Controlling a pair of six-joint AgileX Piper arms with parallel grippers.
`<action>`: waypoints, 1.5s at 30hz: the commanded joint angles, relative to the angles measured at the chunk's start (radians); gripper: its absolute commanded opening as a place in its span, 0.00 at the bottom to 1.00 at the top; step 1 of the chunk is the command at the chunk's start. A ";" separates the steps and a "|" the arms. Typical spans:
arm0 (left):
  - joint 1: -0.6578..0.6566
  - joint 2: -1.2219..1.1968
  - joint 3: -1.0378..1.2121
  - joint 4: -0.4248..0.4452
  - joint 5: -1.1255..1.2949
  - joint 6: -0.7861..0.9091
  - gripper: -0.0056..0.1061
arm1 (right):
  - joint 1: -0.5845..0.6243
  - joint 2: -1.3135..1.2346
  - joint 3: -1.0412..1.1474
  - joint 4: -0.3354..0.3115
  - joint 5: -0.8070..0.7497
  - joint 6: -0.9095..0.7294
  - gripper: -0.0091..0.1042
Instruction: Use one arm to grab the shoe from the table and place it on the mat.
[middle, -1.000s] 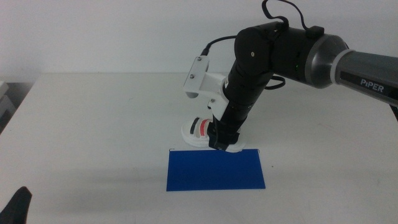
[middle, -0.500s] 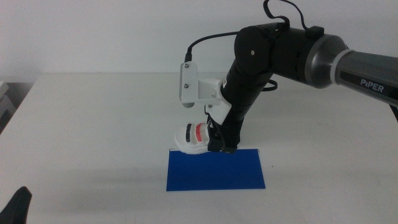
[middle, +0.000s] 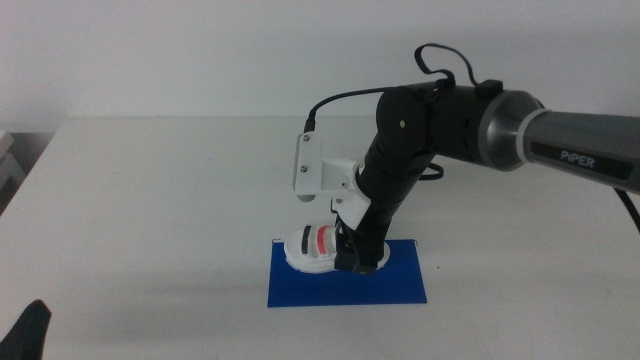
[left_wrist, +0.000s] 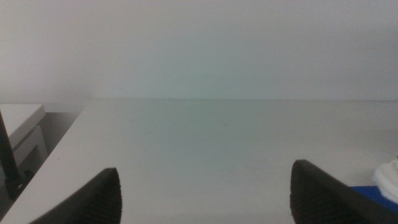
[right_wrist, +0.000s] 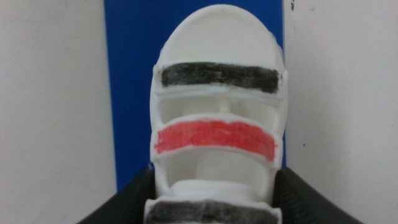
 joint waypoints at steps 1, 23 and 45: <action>0.000 -0.014 0.009 0.001 -0.075 -0.004 0.88 | -0.009 -0.040 -0.022 0.025 -0.042 -0.004 0.05; 0.000 -0.014 0.009 0.001 -0.075 -0.005 0.88 | -0.009 0.008 -0.022 0.025 -0.064 0.043 0.61; 0.000 -0.014 0.009 0.001 -0.075 -0.005 0.88 | -0.259 -0.654 0.197 -0.073 -0.150 0.591 0.87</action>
